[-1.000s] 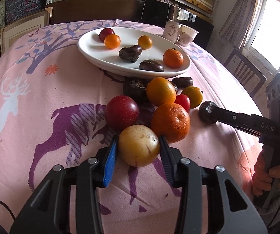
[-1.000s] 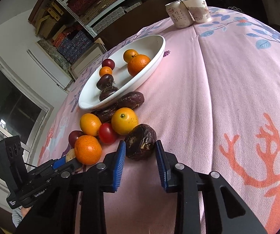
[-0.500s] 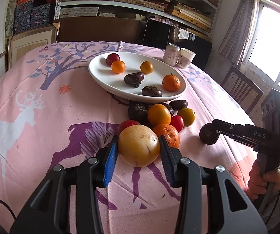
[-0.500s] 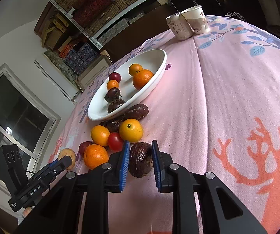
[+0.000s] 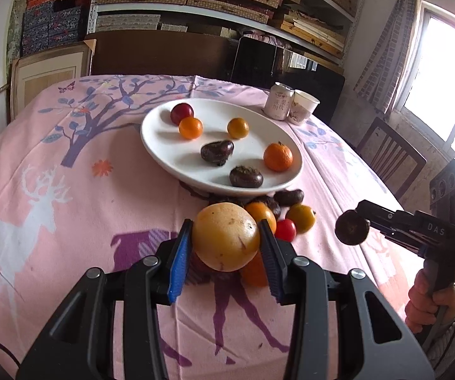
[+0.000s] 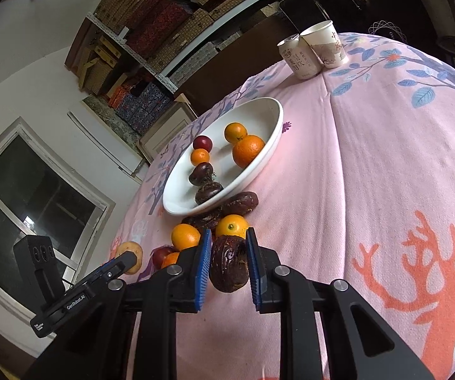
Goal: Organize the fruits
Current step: 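Carry the yellow fruit over the plate with left gripper while right carries the dark fruit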
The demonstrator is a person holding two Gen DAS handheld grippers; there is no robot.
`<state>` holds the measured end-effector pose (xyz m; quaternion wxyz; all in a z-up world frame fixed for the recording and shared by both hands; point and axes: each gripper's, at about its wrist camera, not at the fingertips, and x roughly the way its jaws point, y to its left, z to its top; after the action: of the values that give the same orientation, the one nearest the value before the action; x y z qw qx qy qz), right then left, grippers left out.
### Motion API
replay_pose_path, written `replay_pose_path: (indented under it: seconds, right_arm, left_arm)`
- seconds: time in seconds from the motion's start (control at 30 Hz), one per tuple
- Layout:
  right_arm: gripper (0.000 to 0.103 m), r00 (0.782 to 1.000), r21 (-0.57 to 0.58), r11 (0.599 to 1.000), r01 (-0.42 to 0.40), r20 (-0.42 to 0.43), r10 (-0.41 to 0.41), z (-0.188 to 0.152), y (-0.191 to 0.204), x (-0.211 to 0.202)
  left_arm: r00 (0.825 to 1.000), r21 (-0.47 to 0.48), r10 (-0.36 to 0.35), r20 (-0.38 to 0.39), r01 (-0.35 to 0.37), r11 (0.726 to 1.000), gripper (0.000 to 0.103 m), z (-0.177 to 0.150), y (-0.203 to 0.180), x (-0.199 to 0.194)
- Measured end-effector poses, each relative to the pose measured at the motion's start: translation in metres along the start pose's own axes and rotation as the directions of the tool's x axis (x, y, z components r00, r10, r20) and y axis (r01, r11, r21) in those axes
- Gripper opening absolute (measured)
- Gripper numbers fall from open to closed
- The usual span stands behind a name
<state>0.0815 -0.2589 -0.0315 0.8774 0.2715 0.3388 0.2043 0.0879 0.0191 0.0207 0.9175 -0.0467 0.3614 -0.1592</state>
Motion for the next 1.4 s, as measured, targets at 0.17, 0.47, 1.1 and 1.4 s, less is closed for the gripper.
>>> replay_pose_path:
  seconds: [0.17, 0.47, 1.1, 1.4]
  right_arm:
    - [0.014, 0.999, -0.015, 1.0, -0.025, -0.022, 0.025, 0.045, 0.016, 0.024]
    - [0.073, 0.985, -0.185, 0.976, 0.114, -0.111, -0.136, 0.021, 0.013, 0.025]
    - [0.033, 0.952, -0.296, 0.922, 0.248, -0.102, -0.289, -0.018, -0.004, 0.01]
    - [0.033, 0.988, -0.218, 0.968, 0.124, -0.058, -0.14, 0.055, 0.037, 0.057]
  left_arm:
    - [0.999, 0.006, 0.038, -0.004, -0.038, 0.999, 0.041, 0.05, 0.0, 0.027]
    - [0.998, -0.017, 0.017, -0.061, -0.018, 1.0, 0.041, 0.051, 0.013, 0.072]
    - [0.999, 0.019, 0.023, -0.048, -0.022, 1.0, 0.041, 0.045, 0.003, 0.067]
    - [0.994, -0.004, 0.097, -0.048, -0.097, 0.995, 0.041, 0.07, 0.01, 0.09]
